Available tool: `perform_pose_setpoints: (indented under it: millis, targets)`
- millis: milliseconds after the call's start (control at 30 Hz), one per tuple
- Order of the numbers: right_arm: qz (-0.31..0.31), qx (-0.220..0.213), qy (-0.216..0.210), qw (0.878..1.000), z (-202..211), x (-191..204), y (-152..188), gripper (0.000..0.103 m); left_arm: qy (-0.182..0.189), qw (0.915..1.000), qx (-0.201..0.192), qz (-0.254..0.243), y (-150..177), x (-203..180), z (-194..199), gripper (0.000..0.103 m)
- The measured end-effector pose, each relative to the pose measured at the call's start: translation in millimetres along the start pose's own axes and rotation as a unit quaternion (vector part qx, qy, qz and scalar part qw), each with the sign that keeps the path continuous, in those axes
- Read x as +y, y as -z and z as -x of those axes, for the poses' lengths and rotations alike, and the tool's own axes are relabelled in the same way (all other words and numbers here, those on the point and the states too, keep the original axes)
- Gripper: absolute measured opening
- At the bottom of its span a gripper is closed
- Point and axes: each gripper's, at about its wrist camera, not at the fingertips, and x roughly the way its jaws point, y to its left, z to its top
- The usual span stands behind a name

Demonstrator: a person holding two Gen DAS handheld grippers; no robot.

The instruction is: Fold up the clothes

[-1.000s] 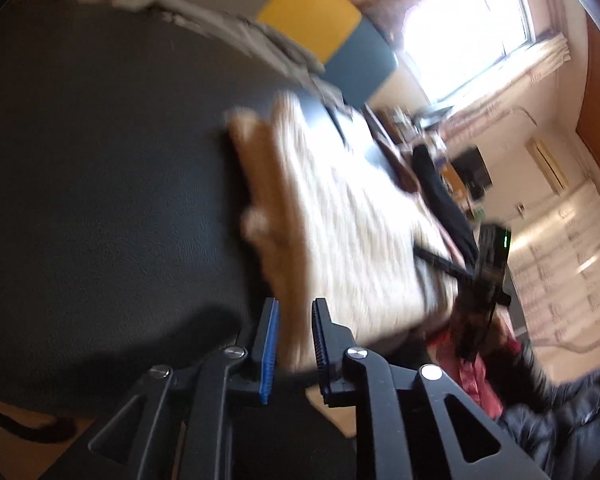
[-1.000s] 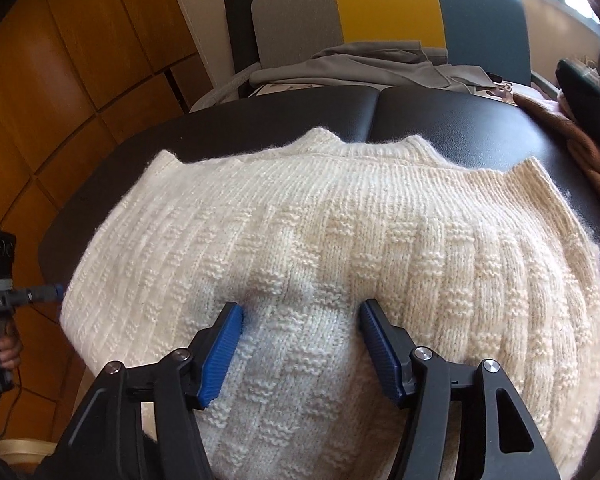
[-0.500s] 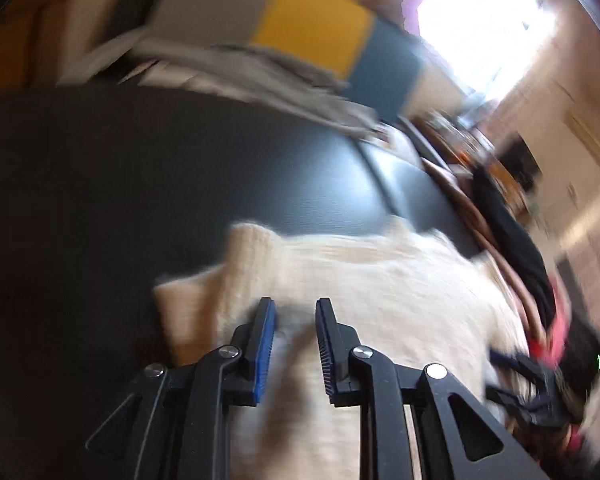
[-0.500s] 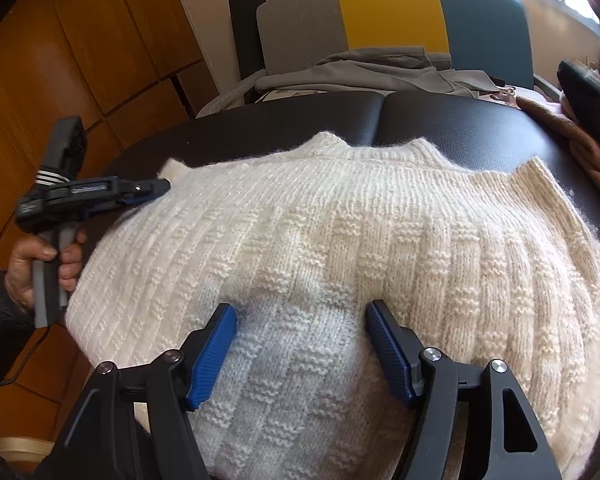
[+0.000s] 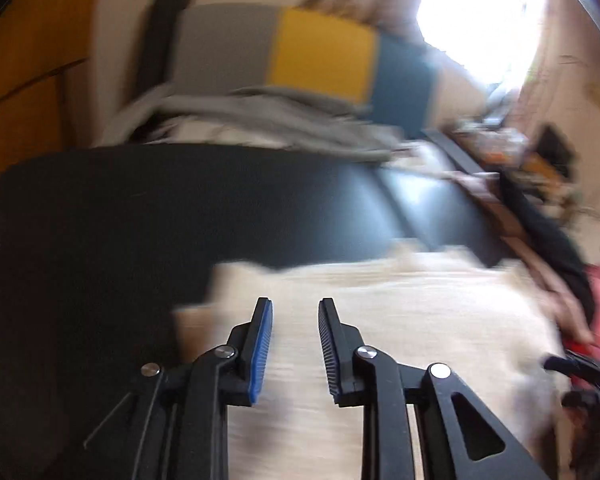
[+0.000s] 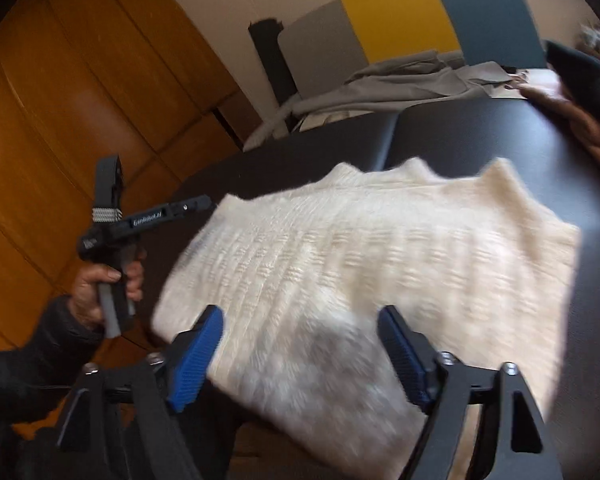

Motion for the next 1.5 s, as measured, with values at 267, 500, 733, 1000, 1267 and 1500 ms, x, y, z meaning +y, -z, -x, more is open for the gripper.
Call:
perform_pose_setpoints:
  millis: [267,500,733,1000,1267,1500]
  targets:
    - [-0.133,0.01,-0.08,0.988,69.5,-92.3,54.6,0.089,0.141,0.981,0.034,-0.129,18.8,-130.0,-29.2,0.026]
    - [-0.166,-0.022,-0.147,0.975,46.6,-123.6,43.5,0.089,0.185,0.9646,0.079,-0.17,36.3,-194.3,-64.2,0.026]
    - [-0.163,-0.039,-0.192,0.967,47.1,-130.0,25.4,0.089,0.166,0.9571,0.106,-0.212,53.4,-215.5,-93.2,0.026]
    - [-0.167,0.037,-0.253,0.952,26.2,-128.8,19.3,0.099,0.214,0.9575,0.12,-0.152,52.7,-192.9,-106.1,0.026]
    - [-0.097,0.215,-0.31,0.921,4.1,-86.9,25.9,0.102,0.205,0.9524,0.113,-0.195,56.8,-201.4,-102.6,0.026]
    - [0.019,0.384,-0.181,0.905,-11.1,-75.2,31.4,0.084,0.203,0.9265,0.115,-0.295,64.9,-212.8,-94.0,0.027]
